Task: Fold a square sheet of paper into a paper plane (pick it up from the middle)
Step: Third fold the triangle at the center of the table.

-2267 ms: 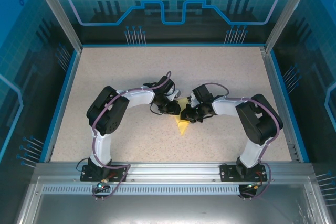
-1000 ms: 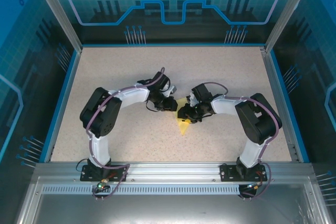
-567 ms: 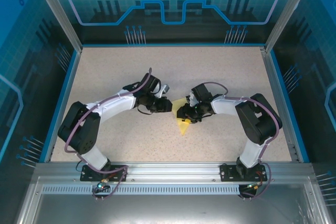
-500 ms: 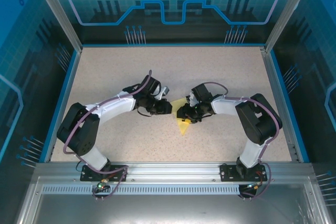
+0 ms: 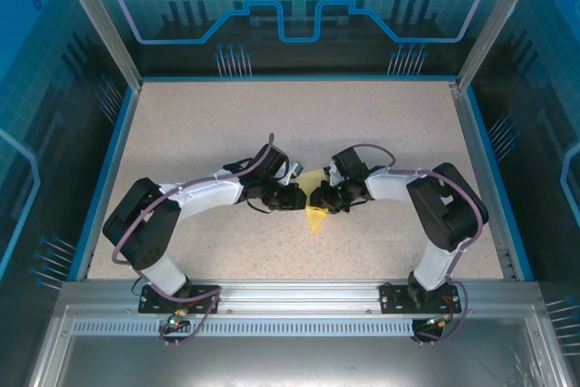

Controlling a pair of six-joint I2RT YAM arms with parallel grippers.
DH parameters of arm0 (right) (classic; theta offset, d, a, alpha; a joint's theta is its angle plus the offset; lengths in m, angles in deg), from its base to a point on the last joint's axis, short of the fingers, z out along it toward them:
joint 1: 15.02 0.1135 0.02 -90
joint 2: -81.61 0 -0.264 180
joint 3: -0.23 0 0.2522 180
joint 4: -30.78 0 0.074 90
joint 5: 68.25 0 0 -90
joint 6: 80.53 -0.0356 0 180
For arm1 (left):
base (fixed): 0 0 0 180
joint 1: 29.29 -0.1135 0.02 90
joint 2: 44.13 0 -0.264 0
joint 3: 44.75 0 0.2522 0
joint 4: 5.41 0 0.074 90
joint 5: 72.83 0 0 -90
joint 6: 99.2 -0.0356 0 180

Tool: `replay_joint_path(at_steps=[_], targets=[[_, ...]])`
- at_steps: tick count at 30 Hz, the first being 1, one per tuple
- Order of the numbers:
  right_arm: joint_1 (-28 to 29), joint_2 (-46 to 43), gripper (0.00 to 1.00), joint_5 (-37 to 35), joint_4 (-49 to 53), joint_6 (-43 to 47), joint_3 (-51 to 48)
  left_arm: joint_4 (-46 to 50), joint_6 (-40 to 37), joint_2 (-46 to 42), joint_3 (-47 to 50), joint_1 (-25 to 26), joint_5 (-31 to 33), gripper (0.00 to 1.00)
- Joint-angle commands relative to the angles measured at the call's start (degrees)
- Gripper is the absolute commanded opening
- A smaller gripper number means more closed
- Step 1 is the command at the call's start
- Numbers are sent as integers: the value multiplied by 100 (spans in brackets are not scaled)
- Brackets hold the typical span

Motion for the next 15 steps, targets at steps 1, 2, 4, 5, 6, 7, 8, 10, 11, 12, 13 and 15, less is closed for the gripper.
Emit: replay_joint_path(at_steps=[1,2,4,5,6,7,8,10,11,12,13,15], targets=[[43,84,20,-487,541,32,-203,-257,84,205,-18,45,-155,17],[46,83,20,-497,556,34,-192,-275,81,255,-47,58,-149,17],[50,69,19,-495,561,32,-201,-320,63,362,-84,66,-148,15],[41,76,18,-496,561,36,-201,-361,57,428,-85,66,-150,14],[41,73,16,-482,552,47,-187,-405,59,479,-94,64,-154,14],[45,73,14,-448,530,59,-188,-450,64,541,-111,67,-156,14],[45,84,13,-427,525,75,-192,-470,55,613,-156,71,-165,13],[45,93,10,-423,534,98,-191,-510,54,716,-237,72,-166,13],[45,90,8,-431,536,93,-196,-536,58,778,-274,59,-168,12],[45,80,7,-439,547,100,-205,-569,53,813,-301,73,-173,12],[47,80,7,-445,560,110,-200,-583,48,881,-340,72,-168,11],[45,76,5,-456,583,120,-196,-611,33,986,-420,68,-147,11]])
